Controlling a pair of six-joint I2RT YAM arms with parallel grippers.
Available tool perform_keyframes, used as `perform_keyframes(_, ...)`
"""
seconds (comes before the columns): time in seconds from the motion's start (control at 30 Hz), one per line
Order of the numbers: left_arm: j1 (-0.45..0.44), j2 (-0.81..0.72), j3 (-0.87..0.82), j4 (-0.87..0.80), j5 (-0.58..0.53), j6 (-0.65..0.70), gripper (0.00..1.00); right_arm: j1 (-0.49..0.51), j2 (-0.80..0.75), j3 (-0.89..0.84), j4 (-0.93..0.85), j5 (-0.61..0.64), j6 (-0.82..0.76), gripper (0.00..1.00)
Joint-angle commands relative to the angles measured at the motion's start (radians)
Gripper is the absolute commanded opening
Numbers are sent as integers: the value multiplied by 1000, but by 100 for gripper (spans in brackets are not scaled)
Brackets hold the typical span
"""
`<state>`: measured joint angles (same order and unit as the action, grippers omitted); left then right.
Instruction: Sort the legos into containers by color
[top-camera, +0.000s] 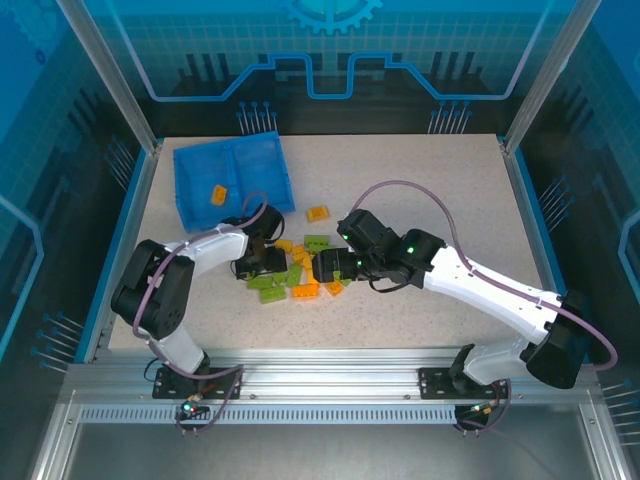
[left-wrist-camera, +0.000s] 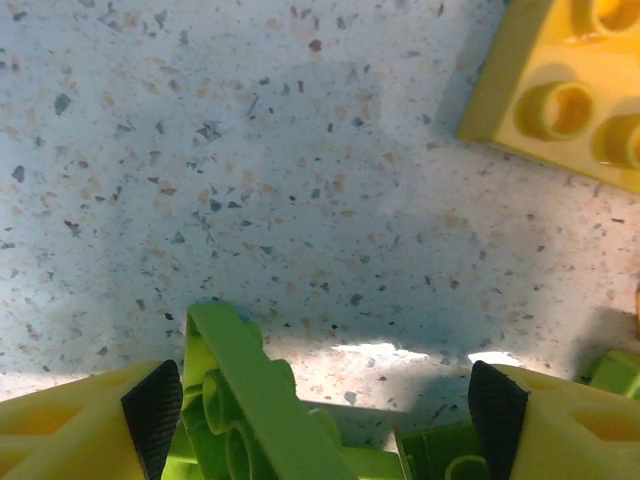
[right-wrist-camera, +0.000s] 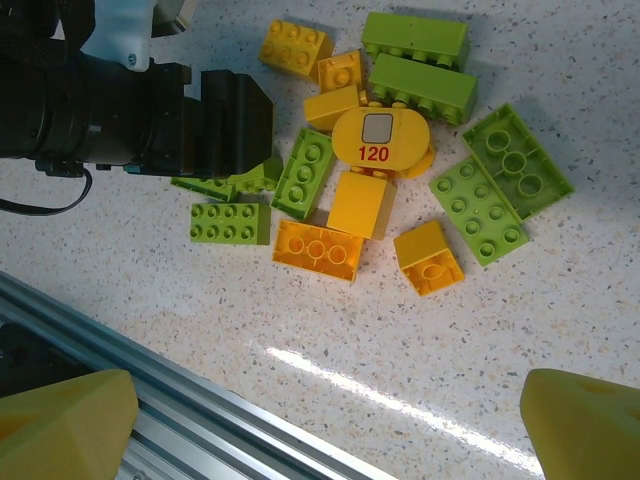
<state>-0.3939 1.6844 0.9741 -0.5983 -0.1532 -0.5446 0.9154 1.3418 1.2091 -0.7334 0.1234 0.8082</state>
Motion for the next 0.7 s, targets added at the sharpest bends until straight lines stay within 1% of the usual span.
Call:
perform_keyframes(0.0,-4,7,-12,-37,-46,18,79,-9,0,4,-11,0,8,100)
perform_keyframes(0.07,-3,2,-24,-33,-48,15,78,-9,2,3,-12,1,8,100)
perform_keyframes(0.23,13,7,-38,-14,-53,6,71,-9,7,7,-11,-3,9,100)
perform_keyframes(0.43,17,12,-34,-10,-31,15,69,-8,2,7,-18,6,9,100)
perform_keyframes(0.5,17,9,-33,-10,-30,16,65,-8,-1,4,-17,7,12,100)
perform_keyframes(0.57,17,-2,-32,-12,-32,13,61,-7,0,4,-15,7,14,100)
perform_keyframes(0.67,17,-48,-18,-21,-40,3,60,-7,3,10,-17,4,14,100)
